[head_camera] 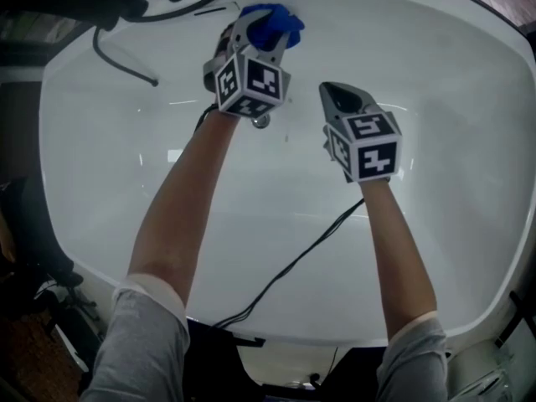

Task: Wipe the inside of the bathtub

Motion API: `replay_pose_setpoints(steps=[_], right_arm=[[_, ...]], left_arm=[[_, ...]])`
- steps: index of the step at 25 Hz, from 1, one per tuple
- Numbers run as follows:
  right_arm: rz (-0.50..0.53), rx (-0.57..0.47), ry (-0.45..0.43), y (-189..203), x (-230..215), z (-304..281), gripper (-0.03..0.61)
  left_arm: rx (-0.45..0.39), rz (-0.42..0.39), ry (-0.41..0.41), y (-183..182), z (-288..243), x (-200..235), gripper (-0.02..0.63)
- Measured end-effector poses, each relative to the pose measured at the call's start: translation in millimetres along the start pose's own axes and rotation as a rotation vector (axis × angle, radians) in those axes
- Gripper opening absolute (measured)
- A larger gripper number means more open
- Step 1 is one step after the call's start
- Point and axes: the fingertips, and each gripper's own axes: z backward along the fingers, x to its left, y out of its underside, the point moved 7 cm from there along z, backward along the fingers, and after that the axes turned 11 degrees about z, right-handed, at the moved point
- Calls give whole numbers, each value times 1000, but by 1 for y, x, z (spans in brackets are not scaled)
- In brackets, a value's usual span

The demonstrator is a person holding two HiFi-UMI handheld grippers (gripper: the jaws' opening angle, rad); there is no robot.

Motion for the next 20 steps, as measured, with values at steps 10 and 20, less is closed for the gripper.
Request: replay_pose_setpoints(steps=[10, 20], right_arm=[[-25, 36, 10, 32, 0, -28, -3], [-66, 63, 22, 64, -9, -59, -3]], left_arm=[[48, 45, 53, 62, -15, -33, 118], [106, 94, 113, 129, -28, -72, 118]])
